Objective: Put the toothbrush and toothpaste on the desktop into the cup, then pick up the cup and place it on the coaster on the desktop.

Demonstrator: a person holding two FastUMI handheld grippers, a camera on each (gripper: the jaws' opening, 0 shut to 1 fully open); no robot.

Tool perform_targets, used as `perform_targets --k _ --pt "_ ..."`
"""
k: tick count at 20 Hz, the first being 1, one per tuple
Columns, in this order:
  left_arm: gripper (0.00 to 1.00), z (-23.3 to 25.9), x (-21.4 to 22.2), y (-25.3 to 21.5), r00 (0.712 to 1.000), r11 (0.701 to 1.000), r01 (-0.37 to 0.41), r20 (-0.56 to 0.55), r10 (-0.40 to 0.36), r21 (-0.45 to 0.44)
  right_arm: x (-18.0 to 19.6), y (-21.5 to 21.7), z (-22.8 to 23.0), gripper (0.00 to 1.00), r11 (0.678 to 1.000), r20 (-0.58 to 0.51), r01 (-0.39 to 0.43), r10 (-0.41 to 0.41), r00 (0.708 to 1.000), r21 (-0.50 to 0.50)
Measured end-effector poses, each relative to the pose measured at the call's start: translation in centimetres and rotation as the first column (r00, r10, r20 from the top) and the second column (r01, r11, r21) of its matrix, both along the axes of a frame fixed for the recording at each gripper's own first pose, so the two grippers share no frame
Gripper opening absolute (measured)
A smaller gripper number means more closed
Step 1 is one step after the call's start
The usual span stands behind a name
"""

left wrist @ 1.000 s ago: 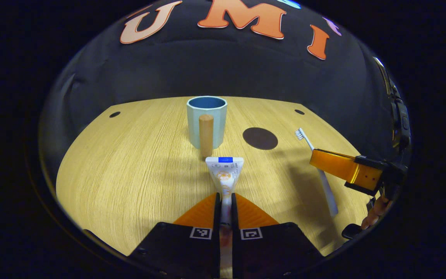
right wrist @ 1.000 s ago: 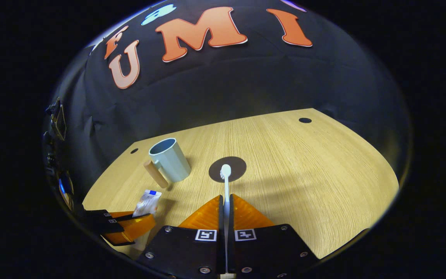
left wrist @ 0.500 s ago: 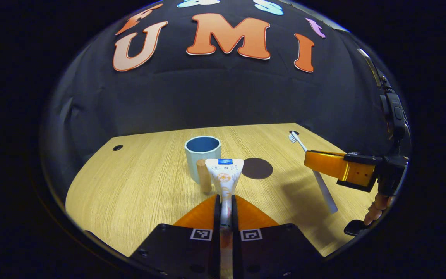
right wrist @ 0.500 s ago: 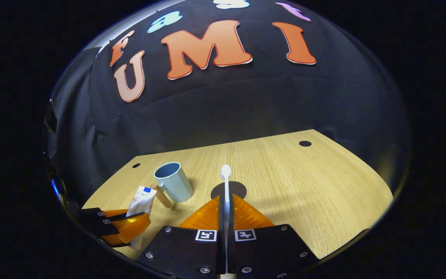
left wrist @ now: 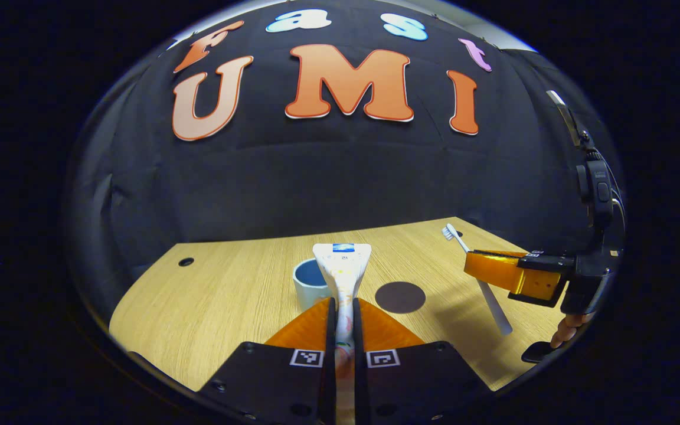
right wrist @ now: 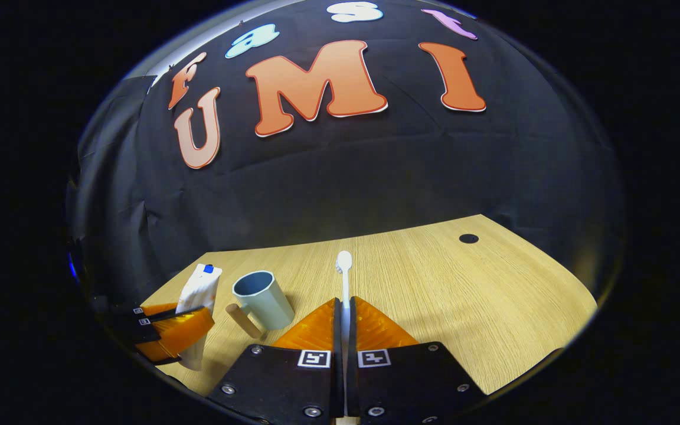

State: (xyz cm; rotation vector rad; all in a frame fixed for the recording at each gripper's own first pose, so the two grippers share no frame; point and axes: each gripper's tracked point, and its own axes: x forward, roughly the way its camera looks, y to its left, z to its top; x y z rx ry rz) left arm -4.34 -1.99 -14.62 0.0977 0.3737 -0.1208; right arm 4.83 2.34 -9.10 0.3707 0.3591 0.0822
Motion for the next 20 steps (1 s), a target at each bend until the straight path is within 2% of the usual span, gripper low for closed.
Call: perform_targets --k 4,9,12,17,20 --pt "0.12 1.2 1.2 0.4 0.997 1.0 -0.002 0.076 0.004 -0.021 1.0 -0.2 1.2 0.02 1.0 0.036 0.004 -0.004 0.999 0.007" --pt "0.12 3.6 3.8 2.4 0.978 0.999 -0.028 0.207 0.031 -0.016 1.7 -0.7 2.4 0.02 1.0 0.086 0.012 -0.011 0.996 -0.013" --pt "0.12 3.7 5.2 2.5 0.978 0.998 -0.026 0.207 0.036 -0.05 2.2 -1.0 2.8 0.02 1.0 0.1 0.012 -0.011 0.995 -0.007" --pt "0.11 5.8 9.1 4.1 0.958 0.996 -0.031 0.282 0.054 -0.085 2.9 -1.9 3.1 0.02 1.0 0.107 0.027 -0.026 0.994 -0.013" --pt "0.11 5.6 11.5 4.8 0.956 0.989 -0.025 0.287 0.066 -0.145 3.5 -2.2 3.1 0.02 0.999 0.1 0.024 -0.021 0.995 -0.031"
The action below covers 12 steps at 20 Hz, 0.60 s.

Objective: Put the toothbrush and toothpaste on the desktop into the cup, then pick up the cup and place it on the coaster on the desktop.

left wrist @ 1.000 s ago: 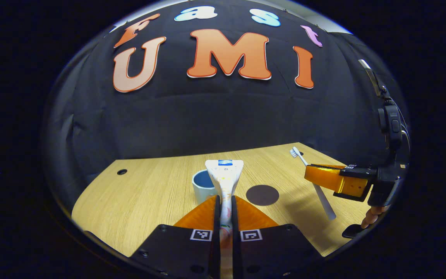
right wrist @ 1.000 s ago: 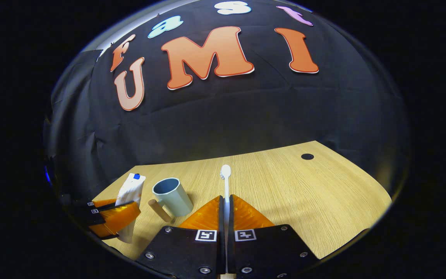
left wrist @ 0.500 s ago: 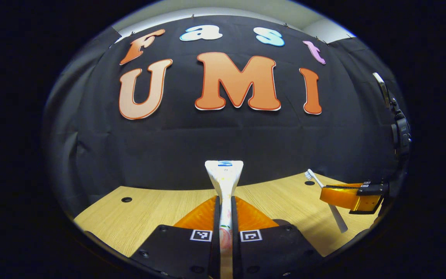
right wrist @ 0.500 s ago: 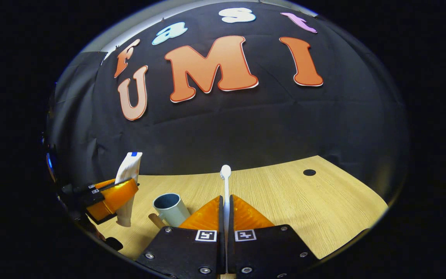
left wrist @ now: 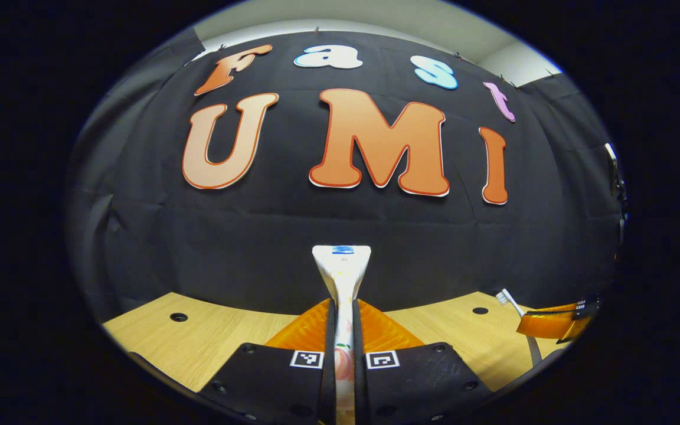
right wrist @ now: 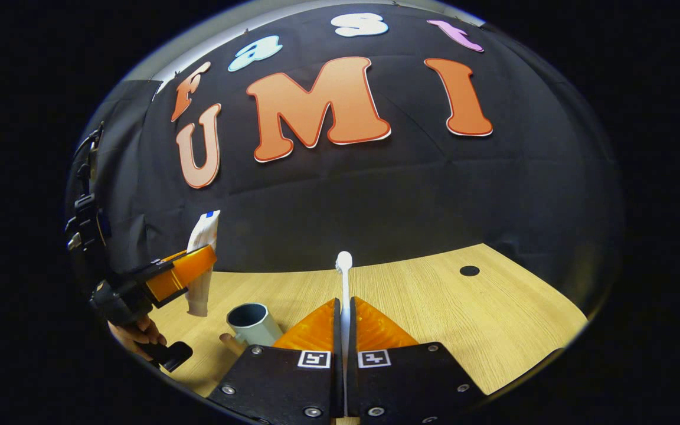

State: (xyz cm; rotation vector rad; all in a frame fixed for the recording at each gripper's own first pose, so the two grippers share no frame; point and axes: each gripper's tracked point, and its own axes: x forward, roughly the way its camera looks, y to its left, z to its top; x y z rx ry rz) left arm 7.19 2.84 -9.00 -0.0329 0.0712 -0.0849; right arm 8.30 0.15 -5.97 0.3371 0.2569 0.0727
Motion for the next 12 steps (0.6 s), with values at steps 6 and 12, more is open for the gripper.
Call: perform_targets --k 6,12 --pt "0.12 -2.8 2.4 0.3 0.999 0.997 0.03 -0.023 -0.031 -0.064 1.7 0.5 1.7 0.02 1.0 0.036 -0.008 0.009 0.999 -0.022" --pt "0.12 -5.9 3.8 -0.8 0.995 0.989 0.07 -0.06 -0.079 -0.13 2.8 1.7 3.7 0.02 1.0 0.094 -0.031 0.031 0.995 -0.004"
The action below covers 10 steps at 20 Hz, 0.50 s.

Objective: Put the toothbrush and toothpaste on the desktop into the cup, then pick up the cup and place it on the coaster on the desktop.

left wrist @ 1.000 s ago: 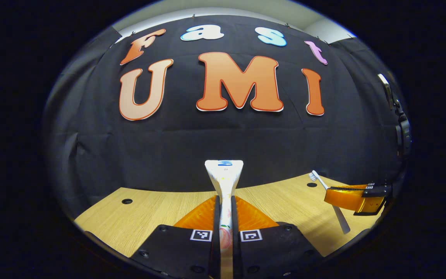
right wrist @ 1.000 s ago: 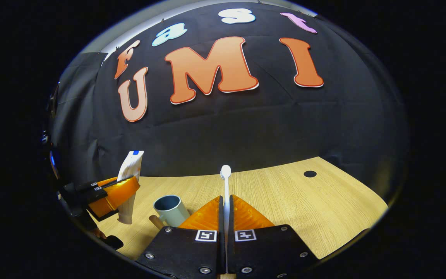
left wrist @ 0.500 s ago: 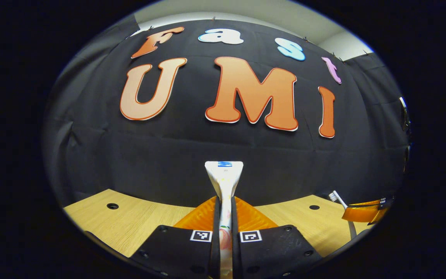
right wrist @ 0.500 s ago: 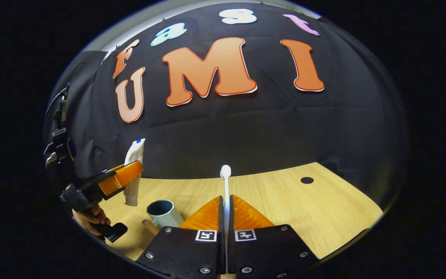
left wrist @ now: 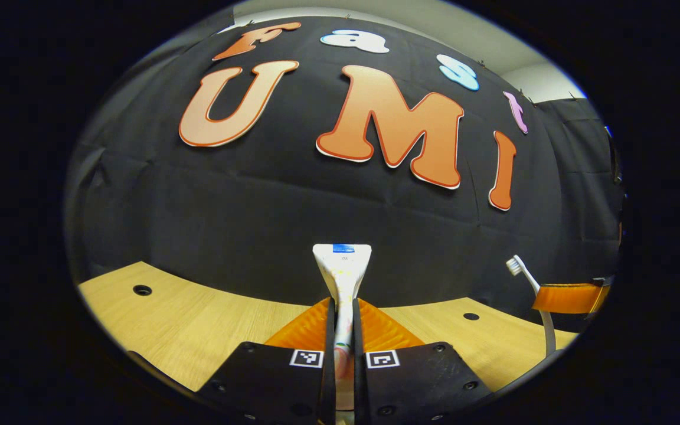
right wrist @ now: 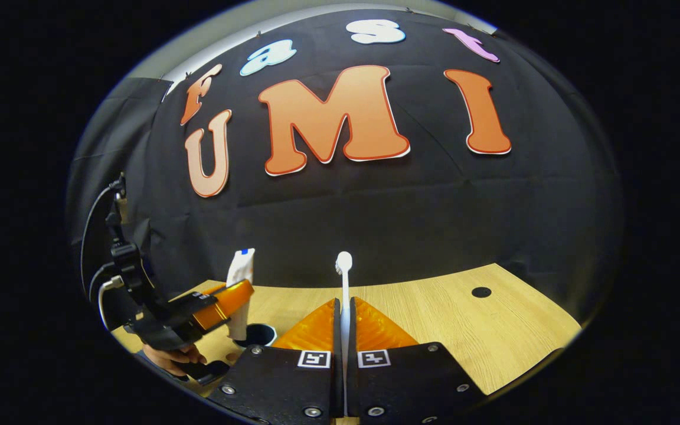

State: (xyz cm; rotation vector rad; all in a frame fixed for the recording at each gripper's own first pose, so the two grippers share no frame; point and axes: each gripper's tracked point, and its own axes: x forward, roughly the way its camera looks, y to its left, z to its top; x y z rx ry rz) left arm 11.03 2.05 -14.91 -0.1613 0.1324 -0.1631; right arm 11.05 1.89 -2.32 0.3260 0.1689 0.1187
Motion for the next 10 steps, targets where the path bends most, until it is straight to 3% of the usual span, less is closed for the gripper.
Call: perform_targets --k 10 --pt "0.12 -2.9 -0.8 -0.4 0.999 1.0 0.015 -0.047 -0.014 0.018 0.4 1.8 3.0 0.02 1.0 0.095 -0.023 0.022 0.995 0.007"
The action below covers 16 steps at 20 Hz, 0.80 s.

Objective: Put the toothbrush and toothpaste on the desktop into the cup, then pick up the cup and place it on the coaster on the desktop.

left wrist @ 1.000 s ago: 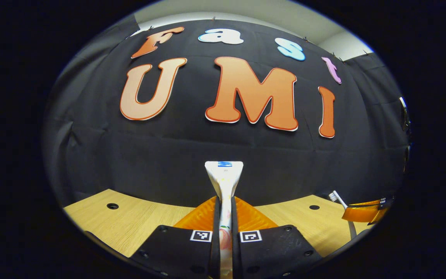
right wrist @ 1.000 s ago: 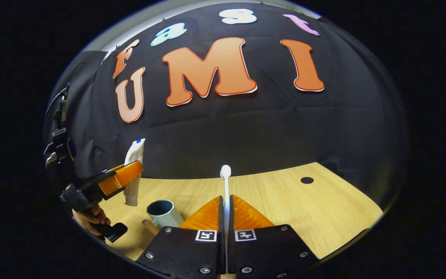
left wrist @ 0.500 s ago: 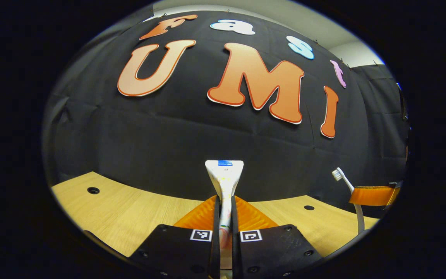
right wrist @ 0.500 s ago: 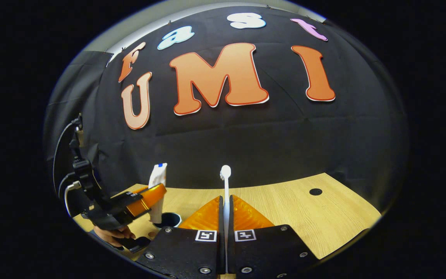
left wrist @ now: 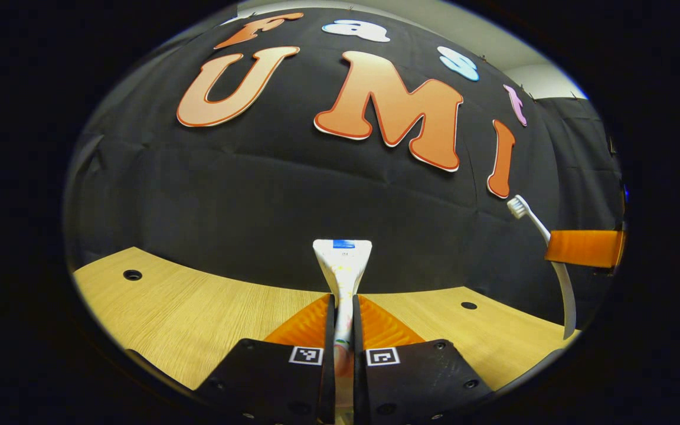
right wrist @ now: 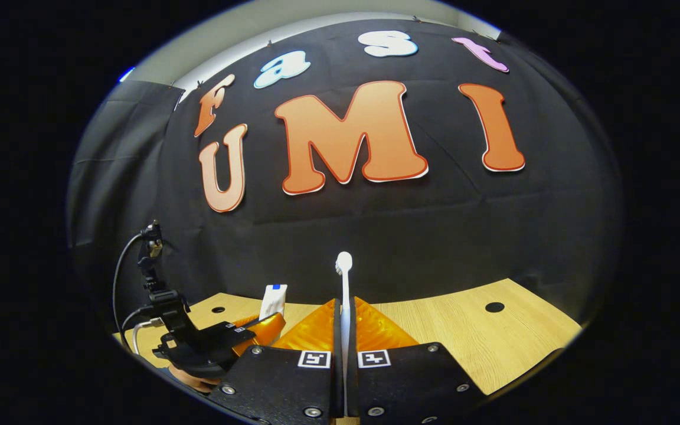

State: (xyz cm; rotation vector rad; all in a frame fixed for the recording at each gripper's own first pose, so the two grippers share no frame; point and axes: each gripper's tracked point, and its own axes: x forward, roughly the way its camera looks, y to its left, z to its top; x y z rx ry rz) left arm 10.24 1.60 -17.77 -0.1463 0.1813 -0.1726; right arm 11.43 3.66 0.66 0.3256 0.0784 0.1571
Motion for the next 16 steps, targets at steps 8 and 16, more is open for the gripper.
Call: perform_targets --k 8,16 --pt "0.52 1.9 -3.9 -0.1 0.997 0.994 0.053 0.045 -0.057 0.092 -0.2 1.7 0.6 0.02 1.0 0.02 -0.022 0.022 1.0 0.015" --pt "0.95 1.5 -7.8 2.1 0.999 0.992 0.03 0.034 -0.034 0.121 -0.1 4.8 1.6 0.02 0.994 0.113 -0.089 0.082 0.99 0.064"
